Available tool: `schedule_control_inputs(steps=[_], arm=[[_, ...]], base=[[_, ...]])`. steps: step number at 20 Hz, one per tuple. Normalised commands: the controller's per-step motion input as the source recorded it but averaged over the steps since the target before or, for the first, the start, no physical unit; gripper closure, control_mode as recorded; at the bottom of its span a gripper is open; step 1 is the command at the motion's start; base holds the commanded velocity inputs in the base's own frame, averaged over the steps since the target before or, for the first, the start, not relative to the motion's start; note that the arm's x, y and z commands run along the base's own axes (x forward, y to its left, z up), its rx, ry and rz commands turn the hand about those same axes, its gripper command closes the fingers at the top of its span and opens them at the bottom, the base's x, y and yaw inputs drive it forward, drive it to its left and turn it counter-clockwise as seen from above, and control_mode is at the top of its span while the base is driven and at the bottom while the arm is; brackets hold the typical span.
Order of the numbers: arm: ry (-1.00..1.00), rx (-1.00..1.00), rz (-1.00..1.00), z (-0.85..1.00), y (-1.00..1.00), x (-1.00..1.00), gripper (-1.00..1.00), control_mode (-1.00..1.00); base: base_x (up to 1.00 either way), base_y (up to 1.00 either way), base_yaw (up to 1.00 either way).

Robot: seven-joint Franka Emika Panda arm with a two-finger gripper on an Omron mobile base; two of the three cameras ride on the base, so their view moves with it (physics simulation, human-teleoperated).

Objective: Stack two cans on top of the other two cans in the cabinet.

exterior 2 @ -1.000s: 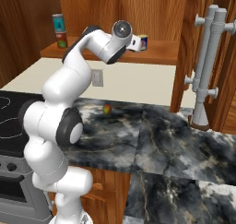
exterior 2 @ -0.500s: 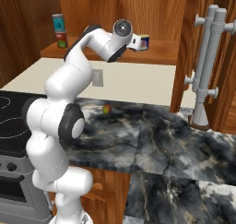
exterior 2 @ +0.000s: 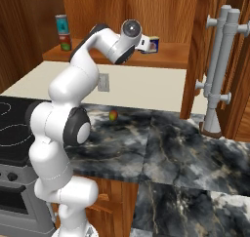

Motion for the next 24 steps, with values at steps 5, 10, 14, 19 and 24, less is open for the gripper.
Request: schedule_control_inputs(steps=[5, 10, 14, 19, 24], arm=[[0.00, 0.00, 0.02, -0.08, 0.00, 0.01, -1.00, -1.00], [0.00, 0.00, 0.04, -0.12, 0.00, 0.00, -1.00, -1.00], [0.00, 0.00, 0.04, -0.07, 0.00, 0.00, -1.00, -1.00], [0.00, 0.00, 0.03, 0.00, 0.00, 0.00, -1.00, -1.00], [-0.01, 0.00, 0.04, 0.00, 0.02, 0.00, -1.00, -1.00]], base=[[0.00, 0.00, 0.00], [0.00, 0.00, 0.00], [0.00, 0.00, 0.00], [0.00, 0.00, 0.00], [0.00, 0.00, 0.00]])
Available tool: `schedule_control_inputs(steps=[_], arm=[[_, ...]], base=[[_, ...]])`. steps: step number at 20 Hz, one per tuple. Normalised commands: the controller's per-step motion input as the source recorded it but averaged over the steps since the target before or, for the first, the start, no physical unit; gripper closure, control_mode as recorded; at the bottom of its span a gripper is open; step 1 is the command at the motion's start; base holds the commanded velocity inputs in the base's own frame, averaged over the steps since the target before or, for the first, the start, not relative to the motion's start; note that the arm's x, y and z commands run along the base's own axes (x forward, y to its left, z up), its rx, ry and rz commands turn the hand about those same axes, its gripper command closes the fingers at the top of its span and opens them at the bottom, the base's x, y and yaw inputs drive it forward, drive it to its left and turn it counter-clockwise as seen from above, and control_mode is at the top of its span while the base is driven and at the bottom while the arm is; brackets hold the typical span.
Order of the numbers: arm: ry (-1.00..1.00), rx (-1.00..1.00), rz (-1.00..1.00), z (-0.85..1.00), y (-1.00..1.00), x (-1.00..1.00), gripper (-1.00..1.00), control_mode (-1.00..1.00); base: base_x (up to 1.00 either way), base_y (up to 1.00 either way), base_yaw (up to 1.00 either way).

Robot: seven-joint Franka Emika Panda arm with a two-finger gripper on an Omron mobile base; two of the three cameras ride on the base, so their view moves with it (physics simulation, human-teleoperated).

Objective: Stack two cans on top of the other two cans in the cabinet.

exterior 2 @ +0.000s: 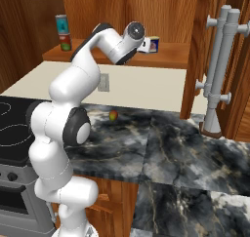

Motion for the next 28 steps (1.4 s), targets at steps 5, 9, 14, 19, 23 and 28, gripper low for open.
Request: schedule_control_inputs(steps=[5, 9, 14, 19, 23, 28], arm=[[0.00, -0.01, 0.05, 0.00, 0.03, -0.01, -1.00, -1.00], [0.00, -0.01, 0.04, 0.00, 0.05, -0.05, -1.00, -1.00], [0.00, -0.01, 0.03, 0.00, 0.04, -0.06, -1.00, -1.00], [0.00, -0.01, 0.02, 0.01, 0.04, -0.08, -1.00, -1.00], [0.00, -0.01, 0.00, 0.03, 0.07, -0.12, -1.00, -1.00], [0.00, -0.01, 0.00, 0.01, 0.08, -0.11, -1.00, -1.00]], base=[[0.00, 0.00, 0.00], [0.00, 0.00, 0.00], [0.00, 0.00, 0.00], [0.00, 0.00, 0.00], [0.00, 0.00, 0.00], [0.00, 0.00, 0.00]])
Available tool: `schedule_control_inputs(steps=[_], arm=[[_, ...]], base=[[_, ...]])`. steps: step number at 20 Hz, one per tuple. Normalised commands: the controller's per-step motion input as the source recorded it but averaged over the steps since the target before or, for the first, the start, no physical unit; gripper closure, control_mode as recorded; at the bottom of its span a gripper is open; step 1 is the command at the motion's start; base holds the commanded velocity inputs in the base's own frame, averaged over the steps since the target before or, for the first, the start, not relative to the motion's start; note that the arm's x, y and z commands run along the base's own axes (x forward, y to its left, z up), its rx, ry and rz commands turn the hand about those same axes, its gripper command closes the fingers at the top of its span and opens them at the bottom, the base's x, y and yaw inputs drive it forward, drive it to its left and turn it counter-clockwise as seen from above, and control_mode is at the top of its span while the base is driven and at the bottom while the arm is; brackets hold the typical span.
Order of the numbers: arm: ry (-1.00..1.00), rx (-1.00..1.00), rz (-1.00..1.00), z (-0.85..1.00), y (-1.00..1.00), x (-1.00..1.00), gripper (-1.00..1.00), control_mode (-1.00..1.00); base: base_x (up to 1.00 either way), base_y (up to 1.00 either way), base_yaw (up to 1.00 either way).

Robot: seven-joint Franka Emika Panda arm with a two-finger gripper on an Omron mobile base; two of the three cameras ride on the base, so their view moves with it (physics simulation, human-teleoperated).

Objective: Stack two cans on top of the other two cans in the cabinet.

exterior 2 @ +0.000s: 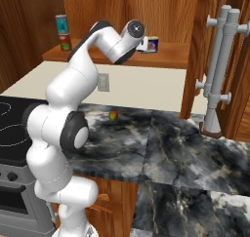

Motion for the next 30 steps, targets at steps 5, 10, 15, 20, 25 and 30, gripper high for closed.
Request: schedule_control_inputs(steps=[5, 10, 15, 20, 25, 30], arm=[[0.00, -0.01, 0.00, 0.00, 0.10, -0.02, -1.00, -1.00], [-0.02, -0.03, 0.00, 0.00, 0.10, 0.09, -1.00, -1.00], [-0.09, -0.06, 0.00, 0.00, 0.04, 0.09, -1.00, -1.00], [-0.06, -0.06, 0.00, 0.01, 0.00, 0.01, -1.00, -1.00], [0.00, -0.06, 0.00, 0.00, 0.00, 0.04, -1.00, -1.00], [0.00, -0.02, 0.00, 0.01, 0.00, -0.10, -1.00, -1.00]], base=[[0.00, 0.00, 0.00], [0.00, 0.00, 0.00], [0.00, 0.00, 0.00], [0.00, 0.00, 0.00], [0.00, 0.00, 0.00], [0.00, 0.00, 0.00]])
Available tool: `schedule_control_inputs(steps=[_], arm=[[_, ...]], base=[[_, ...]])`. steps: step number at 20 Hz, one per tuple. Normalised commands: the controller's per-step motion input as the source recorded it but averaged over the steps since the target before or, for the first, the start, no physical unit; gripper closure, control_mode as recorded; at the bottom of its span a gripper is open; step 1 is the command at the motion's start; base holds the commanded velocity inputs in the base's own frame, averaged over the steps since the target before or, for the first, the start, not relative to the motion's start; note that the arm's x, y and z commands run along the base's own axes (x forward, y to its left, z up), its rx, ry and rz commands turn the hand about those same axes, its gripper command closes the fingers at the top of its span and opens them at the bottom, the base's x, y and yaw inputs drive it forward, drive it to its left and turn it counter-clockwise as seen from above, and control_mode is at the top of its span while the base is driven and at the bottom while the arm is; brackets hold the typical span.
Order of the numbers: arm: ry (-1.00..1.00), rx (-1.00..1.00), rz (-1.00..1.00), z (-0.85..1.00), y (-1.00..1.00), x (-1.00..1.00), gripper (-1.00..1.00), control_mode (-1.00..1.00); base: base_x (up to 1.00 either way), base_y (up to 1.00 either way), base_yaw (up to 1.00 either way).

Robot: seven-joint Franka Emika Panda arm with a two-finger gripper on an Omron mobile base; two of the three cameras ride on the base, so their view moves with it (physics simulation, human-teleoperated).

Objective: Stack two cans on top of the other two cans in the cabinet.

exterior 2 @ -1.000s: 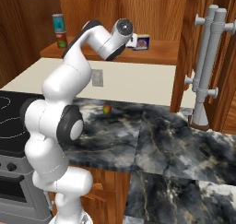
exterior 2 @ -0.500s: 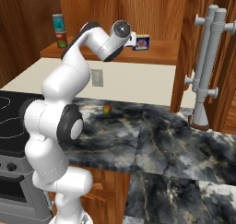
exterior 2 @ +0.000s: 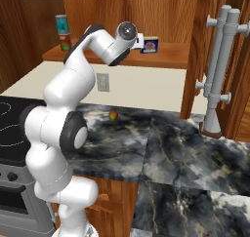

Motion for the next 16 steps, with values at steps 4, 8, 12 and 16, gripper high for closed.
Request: schedule_control_inputs(steps=[4, 8, 12, 16], arm=[[0.00, 0.00, 0.00, 0.04, 0.00, -0.21, -1.00, -1.00], [0.00, 0.00, 0.00, 0.04, 0.00, -0.21, -1.00, -1.00], [0.00, 0.00, 0.00, 0.01, 0.01, -0.19, -1.00, -1.00], [0.00, 0.00, 0.00, 0.04, 0.05, -0.17, -1.00, -1.00]], base=[[0.00, 0.00, 0.00], [0.00, 0.00, 0.00], [0.00, 0.00, 0.00], [0.00, 0.00, 0.00]])
